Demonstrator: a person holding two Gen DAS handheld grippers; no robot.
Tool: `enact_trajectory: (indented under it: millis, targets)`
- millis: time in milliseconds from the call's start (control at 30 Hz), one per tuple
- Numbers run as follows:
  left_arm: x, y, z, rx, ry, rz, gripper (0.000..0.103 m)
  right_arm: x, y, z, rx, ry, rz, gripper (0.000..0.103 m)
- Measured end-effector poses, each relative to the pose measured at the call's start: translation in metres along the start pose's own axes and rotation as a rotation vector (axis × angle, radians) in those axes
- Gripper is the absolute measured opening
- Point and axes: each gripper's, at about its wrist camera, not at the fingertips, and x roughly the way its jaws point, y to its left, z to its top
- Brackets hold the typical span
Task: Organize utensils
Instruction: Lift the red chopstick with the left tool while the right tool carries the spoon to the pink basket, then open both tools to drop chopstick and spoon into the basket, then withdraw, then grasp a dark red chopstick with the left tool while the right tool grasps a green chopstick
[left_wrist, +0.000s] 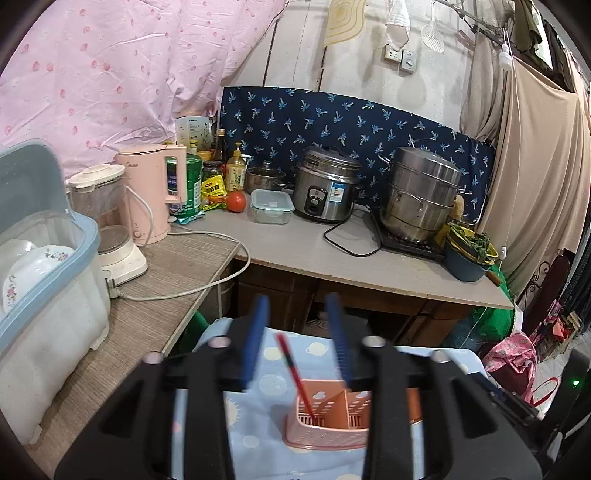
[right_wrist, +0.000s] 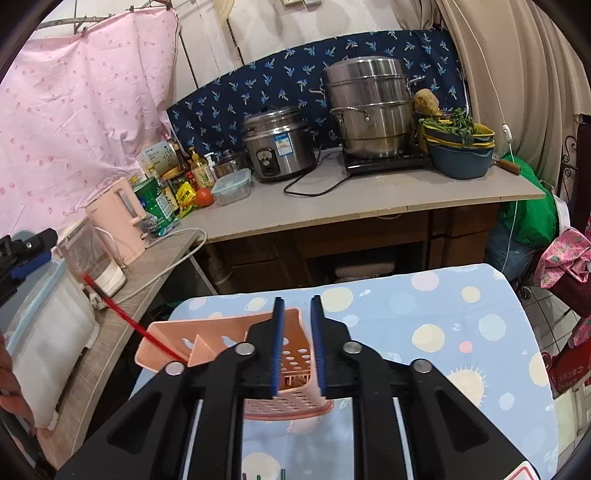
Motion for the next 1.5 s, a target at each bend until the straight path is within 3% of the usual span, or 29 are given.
enact_trajectory:
  millis: [267, 667, 900, 1067, 1500]
  targets:
    - [-0.040, 0.010, -0.026, 0.052, 0.019, 0.032, 0.050, -0.052, 0.005, -0.022, -0.010, -0.008, 0.017, 0.028]
    - [-0.090, 0.037, -0.138, 0.117, 0.174, 0.071, 0.052, -0.115, -0.004, -0.124, 0.016, 0.117, 0.031, 0.028]
    - [-0.107, 0.046, -0.205, 0.129, 0.269, 0.079, 0.052, -0.125, 0.001, -0.192, -0.054, 0.200, -0.021, 0.028]
    - [-0.115, 0.048, -0.235, 0.130, 0.314, 0.078, 0.052, -0.123, 0.006, -0.233, -0.069, 0.265, -0.019, 0.028]
    - [-0.131, 0.054, -0.279, 0.120, 0.383, 0.078, 0.052, -0.115, 0.011, -0.272, -0.082, 0.318, -0.036, 0.026]
